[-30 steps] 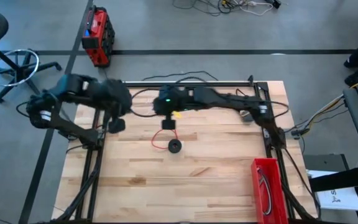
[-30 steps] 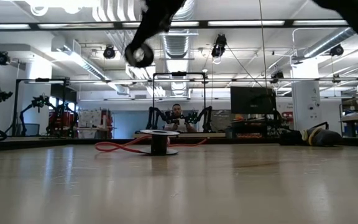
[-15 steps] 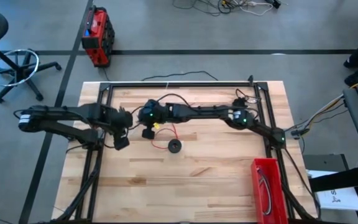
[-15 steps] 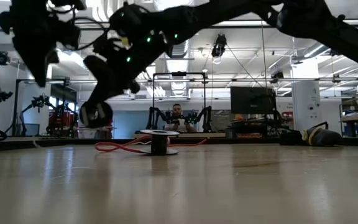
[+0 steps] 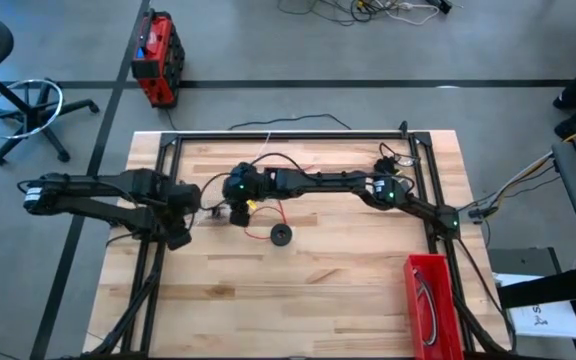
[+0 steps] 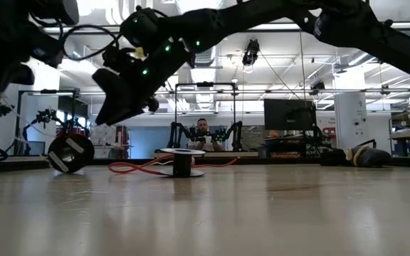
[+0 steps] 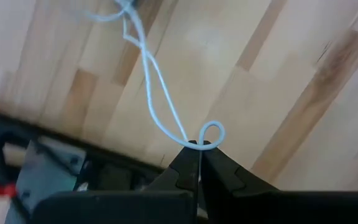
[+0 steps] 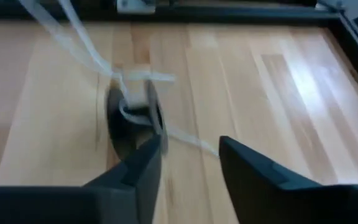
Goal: Coil cords
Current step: Uncoil the white wire from the spool, then return to Home Position
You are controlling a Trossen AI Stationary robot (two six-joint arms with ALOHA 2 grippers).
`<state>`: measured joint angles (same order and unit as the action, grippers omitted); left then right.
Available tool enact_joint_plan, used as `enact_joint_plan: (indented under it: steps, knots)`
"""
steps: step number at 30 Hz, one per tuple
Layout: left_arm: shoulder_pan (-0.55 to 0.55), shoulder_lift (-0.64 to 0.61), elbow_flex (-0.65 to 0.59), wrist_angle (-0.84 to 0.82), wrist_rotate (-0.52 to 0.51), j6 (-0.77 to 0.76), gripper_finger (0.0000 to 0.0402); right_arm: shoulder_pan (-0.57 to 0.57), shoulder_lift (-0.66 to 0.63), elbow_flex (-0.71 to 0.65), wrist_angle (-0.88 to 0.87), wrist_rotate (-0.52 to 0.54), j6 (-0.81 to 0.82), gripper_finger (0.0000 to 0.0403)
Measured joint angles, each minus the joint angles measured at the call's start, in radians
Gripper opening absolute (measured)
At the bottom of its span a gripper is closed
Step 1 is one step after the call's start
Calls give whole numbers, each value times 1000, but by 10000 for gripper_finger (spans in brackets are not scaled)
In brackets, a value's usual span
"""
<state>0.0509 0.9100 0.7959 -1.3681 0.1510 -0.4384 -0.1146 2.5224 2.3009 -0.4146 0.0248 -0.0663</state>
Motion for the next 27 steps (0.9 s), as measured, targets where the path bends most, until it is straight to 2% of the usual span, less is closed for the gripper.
enact_joint_plan:
  steps: [4,7,13,19,23,27]
  knots:
    - [0,-36,41,-57,-2,-20,0,0,-33,56,-189,1,-85,184]
    - [0,-71,59,-47,-19,-15,1,3,-84,50,-304,12,-130,194]
    - [0,-105,60,-16,-123,-17,28,-6,-137,50,-505,161,-171,195]
    - [0,-96,58,-17,-155,-17,91,0,-229,48,-688,238,-169,195]
    - [0,-74,58,-7,-221,-15,145,12,-306,48,-812,286,-125,195]
    - [1,-46,48,129,-300,8,197,21,-404,48,-870,292,-48,195]
